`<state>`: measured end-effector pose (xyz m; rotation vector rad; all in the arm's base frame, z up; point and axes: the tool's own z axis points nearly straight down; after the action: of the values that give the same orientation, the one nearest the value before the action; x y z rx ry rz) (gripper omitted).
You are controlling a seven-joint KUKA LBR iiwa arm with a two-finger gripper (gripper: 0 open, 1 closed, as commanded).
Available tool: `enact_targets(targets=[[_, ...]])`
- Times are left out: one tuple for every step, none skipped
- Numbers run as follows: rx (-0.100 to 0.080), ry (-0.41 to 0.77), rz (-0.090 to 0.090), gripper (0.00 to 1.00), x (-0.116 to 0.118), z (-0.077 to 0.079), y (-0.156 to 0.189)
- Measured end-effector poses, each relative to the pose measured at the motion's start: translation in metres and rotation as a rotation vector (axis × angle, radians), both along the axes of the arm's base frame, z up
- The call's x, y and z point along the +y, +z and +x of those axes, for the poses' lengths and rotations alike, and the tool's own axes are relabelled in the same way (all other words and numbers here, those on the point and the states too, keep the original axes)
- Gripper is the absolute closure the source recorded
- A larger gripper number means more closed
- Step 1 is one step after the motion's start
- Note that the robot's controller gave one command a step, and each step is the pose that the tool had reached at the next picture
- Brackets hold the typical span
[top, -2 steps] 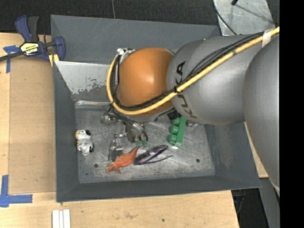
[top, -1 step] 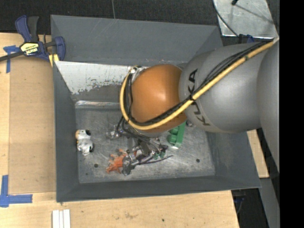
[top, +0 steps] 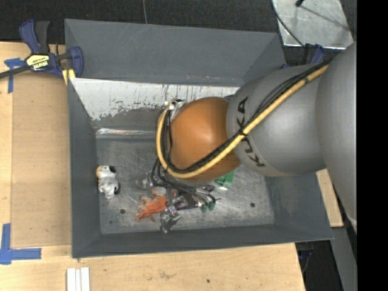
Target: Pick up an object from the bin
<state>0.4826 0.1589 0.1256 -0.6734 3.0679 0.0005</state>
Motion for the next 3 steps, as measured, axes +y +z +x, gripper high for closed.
enact_targets(targets=[[-0.008, 0.118, 0.001, 0.00, 0.009, 0.003, -0.053], [-0.020, 0.116, 0.011, 1.00, 0.001, 0.013, -0.050], [-0.020, 0.116, 0.011, 1.00, 0.001, 0.013, -0.050]])
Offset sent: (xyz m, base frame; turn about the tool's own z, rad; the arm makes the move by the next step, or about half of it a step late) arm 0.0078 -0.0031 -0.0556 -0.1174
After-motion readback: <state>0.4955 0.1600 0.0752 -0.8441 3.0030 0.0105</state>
